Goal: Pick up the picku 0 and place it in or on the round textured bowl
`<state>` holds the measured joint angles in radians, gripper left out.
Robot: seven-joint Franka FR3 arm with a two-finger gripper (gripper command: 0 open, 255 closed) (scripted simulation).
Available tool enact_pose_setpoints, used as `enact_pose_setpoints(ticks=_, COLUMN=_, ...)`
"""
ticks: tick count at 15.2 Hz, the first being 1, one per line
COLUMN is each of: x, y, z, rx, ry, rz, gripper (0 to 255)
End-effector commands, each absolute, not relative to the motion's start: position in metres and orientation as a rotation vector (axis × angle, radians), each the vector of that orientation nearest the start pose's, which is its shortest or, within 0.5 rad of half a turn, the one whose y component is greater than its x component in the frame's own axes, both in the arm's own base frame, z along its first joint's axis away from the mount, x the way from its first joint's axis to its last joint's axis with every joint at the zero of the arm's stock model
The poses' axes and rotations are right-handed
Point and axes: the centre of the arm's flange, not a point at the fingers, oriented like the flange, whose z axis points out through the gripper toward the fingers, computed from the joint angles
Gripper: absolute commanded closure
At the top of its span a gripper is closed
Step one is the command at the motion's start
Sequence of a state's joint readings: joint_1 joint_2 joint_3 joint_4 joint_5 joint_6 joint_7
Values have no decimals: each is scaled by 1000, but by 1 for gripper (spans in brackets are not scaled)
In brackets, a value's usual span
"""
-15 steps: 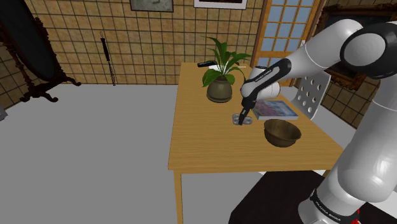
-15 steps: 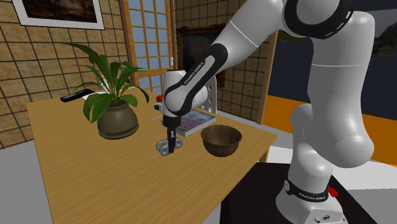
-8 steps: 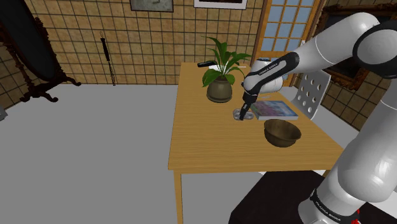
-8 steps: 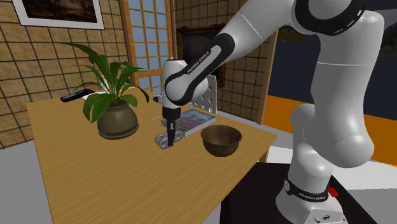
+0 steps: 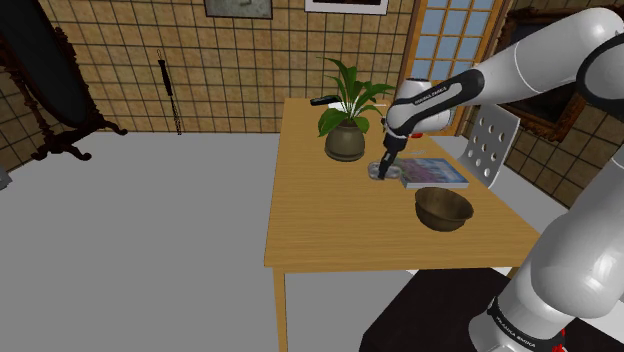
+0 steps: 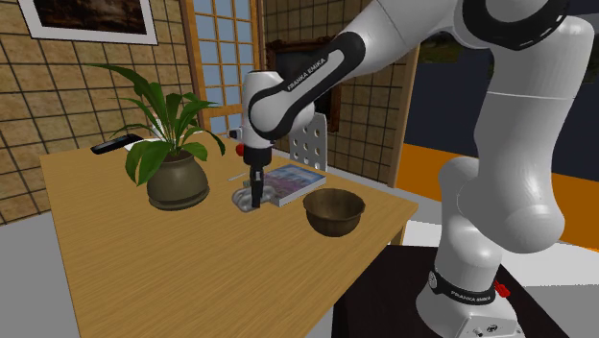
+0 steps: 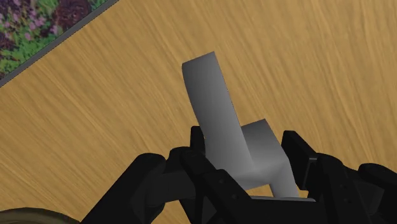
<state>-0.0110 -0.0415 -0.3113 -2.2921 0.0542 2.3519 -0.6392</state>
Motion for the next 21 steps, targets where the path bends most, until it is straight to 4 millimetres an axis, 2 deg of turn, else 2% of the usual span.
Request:
enact_pose_setpoints(ticks=1, x=491, y=-164, z=388, rx=-3105, ry=-438, rz=-176, gripper=255)
enact_pose_setpoints(ticks=16, x=491, y=-164, z=463, rx=-3105, ry=-438, rz=-176, gripper=255)
enact_pose_setpoints(ticks=21, x=425, y=-164, z=463, rx=-3105, ry=-438, rz=-176, gripper=255)
